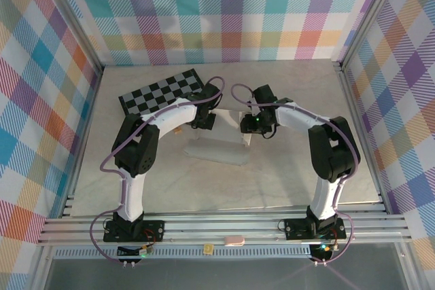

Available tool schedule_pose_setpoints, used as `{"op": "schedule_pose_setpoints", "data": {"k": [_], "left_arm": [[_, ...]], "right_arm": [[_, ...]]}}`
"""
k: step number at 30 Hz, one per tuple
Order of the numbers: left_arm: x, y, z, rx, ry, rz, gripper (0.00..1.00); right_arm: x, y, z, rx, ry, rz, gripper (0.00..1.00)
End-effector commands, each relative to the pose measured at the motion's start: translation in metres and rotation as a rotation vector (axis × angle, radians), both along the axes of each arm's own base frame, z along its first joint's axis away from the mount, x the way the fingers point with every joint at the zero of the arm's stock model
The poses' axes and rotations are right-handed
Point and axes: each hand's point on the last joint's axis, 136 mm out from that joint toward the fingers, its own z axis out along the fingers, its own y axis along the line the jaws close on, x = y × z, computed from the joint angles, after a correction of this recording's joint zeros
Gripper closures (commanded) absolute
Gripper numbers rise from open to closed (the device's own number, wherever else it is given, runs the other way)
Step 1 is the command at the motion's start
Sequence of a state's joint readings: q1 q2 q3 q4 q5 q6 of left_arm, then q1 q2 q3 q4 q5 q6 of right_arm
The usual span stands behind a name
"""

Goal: Fold the paper box

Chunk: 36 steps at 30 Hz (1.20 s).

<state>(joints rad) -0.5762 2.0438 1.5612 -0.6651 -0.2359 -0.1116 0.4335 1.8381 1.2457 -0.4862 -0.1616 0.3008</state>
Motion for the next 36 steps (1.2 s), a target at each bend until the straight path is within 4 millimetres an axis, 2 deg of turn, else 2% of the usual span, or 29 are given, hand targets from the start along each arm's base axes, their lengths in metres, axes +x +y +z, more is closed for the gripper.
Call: {"op": "schedule_pose_setpoints", "data": {"k": [1,6,8,11,14,17,19,22,24,27,30,32,36], "left_arm": [[-0.009,0.006,0.0,0.041,0.002,0.002,1.0],[-0.013,0.007,0.004,0.06,-0.021,0.01,1.0],[-0.014,0.006,0.003,0.06,-0.026,0.017,1.0],[-0.015,0.006,0.003,0.065,-0.031,0.028,1.0],[-0.016,0.007,0.005,0.064,-0.039,0.035,1.0],[-0.016,0.007,0.006,0.062,-0.042,0.036,1.0],[-0.016,0.007,0.006,0.06,-0.042,0.033,1.0],[-0.018,0.007,0.006,0.058,-0.037,0.024,1.0],[-0.019,0.006,0.006,0.058,-0.034,0.017,1.0],[-0.018,0.006,0.005,0.06,-0.029,0.01,1.0],[-0.018,0.005,0.003,0.057,-0.019,0.005,1.0],[-0.018,0.004,0.001,0.053,-0.01,0.005,1.0],[-0.018,0.005,-0.004,0.048,0.007,0.012,1.0]], "right_arm": [[-0.007,-0.007,0.021,-0.009,-0.044,-0.034,0.54],[-0.016,-0.028,0.05,-0.089,-0.107,-0.149,0.53],[-0.025,-0.023,0.053,-0.128,-0.107,-0.145,0.58],[-0.038,-0.002,0.058,-0.13,-0.115,-0.111,0.71],[-0.046,0.015,0.05,-0.075,-0.055,-0.12,0.8],[-0.049,0.018,0.032,-0.098,-0.001,-0.139,0.84],[-0.046,0.014,0.027,-0.119,-0.011,-0.155,0.85],[-0.035,0.004,0.042,-0.085,-0.084,-0.175,0.78],[-0.027,0.001,0.061,0.01,-0.148,-0.159,0.73],[-0.018,0.0,0.086,0.258,-0.181,-0.093,0.66],[-0.009,-0.023,0.08,0.403,-0.113,-0.121,0.6],[-0.004,-0.038,0.06,0.478,-0.022,-0.157,0.55],[0.001,-0.034,0.042,0.655,0.043,-0.107,0.5]]}}
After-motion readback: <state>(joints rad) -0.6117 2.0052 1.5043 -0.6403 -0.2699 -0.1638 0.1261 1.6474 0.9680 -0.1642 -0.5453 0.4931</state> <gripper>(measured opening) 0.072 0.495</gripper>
